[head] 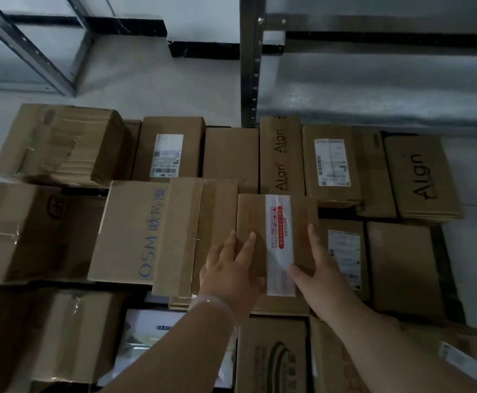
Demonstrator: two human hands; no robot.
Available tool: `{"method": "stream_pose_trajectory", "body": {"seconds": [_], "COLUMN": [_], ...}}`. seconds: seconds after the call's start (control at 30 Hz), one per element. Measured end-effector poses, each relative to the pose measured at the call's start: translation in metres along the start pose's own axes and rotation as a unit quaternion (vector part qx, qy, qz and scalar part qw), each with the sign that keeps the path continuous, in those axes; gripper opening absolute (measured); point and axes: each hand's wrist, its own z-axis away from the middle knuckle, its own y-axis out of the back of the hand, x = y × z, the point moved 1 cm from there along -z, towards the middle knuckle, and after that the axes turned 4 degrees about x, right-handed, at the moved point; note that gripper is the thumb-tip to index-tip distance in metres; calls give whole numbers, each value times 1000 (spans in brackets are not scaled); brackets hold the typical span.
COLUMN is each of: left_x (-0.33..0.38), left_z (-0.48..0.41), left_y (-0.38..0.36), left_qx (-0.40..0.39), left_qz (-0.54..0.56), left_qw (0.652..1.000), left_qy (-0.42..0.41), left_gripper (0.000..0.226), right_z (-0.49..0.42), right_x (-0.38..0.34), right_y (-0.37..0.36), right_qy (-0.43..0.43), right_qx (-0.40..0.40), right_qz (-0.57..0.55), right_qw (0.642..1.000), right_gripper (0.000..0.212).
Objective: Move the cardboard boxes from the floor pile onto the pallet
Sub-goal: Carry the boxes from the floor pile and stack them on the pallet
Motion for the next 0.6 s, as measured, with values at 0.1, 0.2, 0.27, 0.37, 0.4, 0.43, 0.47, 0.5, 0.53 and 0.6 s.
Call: {"method": "stream_pose_trajectory", "body": {"seconds": [0.1,0.2,0.27,0.37,0.4,0.43,0.47,0.5,0.53,0.6], "left_x": [-9,-14,-18,-27,-32,-36,-42,-47,-52,-60], "left_z": [-1,5,12,22,25,28,31,33,35,37], "left_y": [-11,-13,-9,-2,0,0,0,-2,-5,-12], "left_qx": [23,32,35,44,47,49,46,37,22,-19], "left_qz": [-5,-13,-11,-19,-23,-28,-34,-44,-57,-84], "left_qw": [999,998,998,998,998,998,998,998,998,996], "left_qy": [-26,-47,-51,-43,-36,-27,-18,-10,-5,-4], "left_gripper": [87,88,91,88,85,82,78,74,71,72], "right_z": [-3,2,10,24,29,33,36,39,40,40], "right_x": [9,12,11,8,8,9,11,13,15,16], "right_y": [-6,-5,-2,5,6,8,7,6,4,-2], "right_qy": [15,33,34,38,52,72,94,113,125,130], "right_qx": [3,-6,1,15,20,22,17,6,-7,-25], "right_qz": [-16,3,30,110,140,168,194,219,243,272], "right_qw": [1000,999,999,993,989,983,976,969,962,953], "right_gripper": [87,87,87,86,86,86,85,84,83,85]}}
